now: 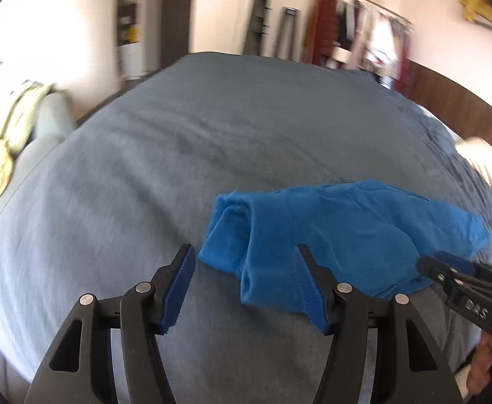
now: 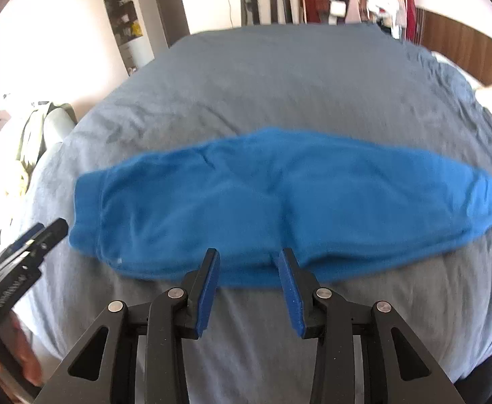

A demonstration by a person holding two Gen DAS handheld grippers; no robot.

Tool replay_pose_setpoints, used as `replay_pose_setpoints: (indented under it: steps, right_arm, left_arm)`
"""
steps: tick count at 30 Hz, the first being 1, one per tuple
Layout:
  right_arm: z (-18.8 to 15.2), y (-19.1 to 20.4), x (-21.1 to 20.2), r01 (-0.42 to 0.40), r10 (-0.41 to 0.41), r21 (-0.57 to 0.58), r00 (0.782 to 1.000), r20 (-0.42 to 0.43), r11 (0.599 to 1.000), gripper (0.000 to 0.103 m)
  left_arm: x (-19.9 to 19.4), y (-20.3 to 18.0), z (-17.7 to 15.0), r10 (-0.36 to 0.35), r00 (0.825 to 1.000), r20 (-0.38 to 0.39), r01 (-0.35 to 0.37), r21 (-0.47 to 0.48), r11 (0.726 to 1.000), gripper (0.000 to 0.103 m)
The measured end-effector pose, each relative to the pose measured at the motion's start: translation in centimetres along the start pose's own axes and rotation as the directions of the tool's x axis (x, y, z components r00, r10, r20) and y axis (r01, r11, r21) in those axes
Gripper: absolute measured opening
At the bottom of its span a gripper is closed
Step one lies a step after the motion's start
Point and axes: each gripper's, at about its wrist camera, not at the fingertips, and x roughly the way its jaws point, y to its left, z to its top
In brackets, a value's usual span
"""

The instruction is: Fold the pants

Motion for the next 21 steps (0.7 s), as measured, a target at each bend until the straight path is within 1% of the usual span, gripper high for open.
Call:
replay_pose_setpoints:
  steps: [2,3,4,5,6,7,10,12,15,16,17,19,20,21]
  right_arm:
    - [0.8,0.8,1.0,-0.001,0.001,0.004,1.0,-0.003,1.0,0.038]
    - [1.1,1.4,1.2,0.005,-0.005,-0.002,1.0,0.0,1.0,0.038]
    - [1.6,2.0,1.7,0.025,-0.025,-0.011,1.0,0.011,1.0,0.038]
    - [1.6,2.2,1.8,0.034,-0.034,-0.016,0.999,0.011,0.999,0.038]
    - [2.2,2.7,2.2,0.043,-0.043,-0.024,0.999,0.006,0.999,0.038]
    - [2.6,3.2,2.6,0.046,-0.046,-0.027,0.999,-0.002,0.999,0.038]
    - [3.8,4.6,3.6,0.059,-0.059,-0.024,0.998,0.0,0.998,0.038]
    - [4.1,4.7,3.6,0.067,-0.067,-0.018,0.998,0.005,0.998,0.038]
    - [5.1,5.9,4.5,0.079,-0.079,-0.028,0.997,-0.001,0.996,0.038]
    - [5.3,6.3,4.8,0.078,-0.078,-0.035,0.997,-0.001,0.996,0.038]
    - [5.5,6.5,5.0,0.079,-0.08,-0.04,0.997,-0.001,0.996,0.038]
    - [6.0,7.3,5.5,0.085,-0.086,-0.062,0.996,-0.006,0.994,0.038]
    - [6.2,7.7,5.8,0.082,-0.083,-0.07,0.997,-0.008,0.994,0.038]
    - [6.3,7.9,5.8,0.078,-0.079,-0.072,0.997,-0.011,0.994,0.038]
  left_arm:
    - [1.1,0.6,1.2,-0.066,0.997,-0.034,0.067,0.008,0.998,0.058]
    - [1.9,1.2,1.8,-0.113,0.991,-0.067,0.114,0.0,0.994,0.057]
    - [2.5,1.6,2.2,-0.144,0.986,-0.09,0.143,-0.012,0.99,0.055]
    - [3.3,1.8,2.7,-0.18,0.976,-0.123,0.178,-0.03,0.984,0.05]
    - [4.0,2.2,3.1,-0.211,0.965,-0.156,0.206,-0.046,0.977,0.044]
    - [4.8,2.6,3.5,-0.245,0.951,-0.189,0.238,-0.063,0.969,0.044]
    - [6.4,3.3,4.2,-0.297,0.924,-0.242,0.278,-0.111,0.954,0.042]
    - [7.3,4.0,4.7,-0.345,0.898,-0.272,0.312,-0.159,0.937,0.042]
    - [8.8,5.2,5.1,-0.433,0.846,-0.31,0.363,-0.258,0.895,0.042]
    - [9.3,5.7,5.2,-0.468,0.825,-0.317,0.378,-0.308,0.873,0.042]
    - [9.8,6.2,5.3,-0.497,0.807,-0.32,0.39,-0.343,0.855,0.042]
    - [10.3,6.8,5.7,-0.525,0.788,-0.322,0.404,-0.372,0.836,0.042]
    - [10.3,6.9,5.9,-0.526,0.785,-0.327,0.405,-0.371,0.835,0.042]
    - [10.1,7.0,6.3,-0.513,0.789,-0.338,0.4,-0.352,0.846,0.042]
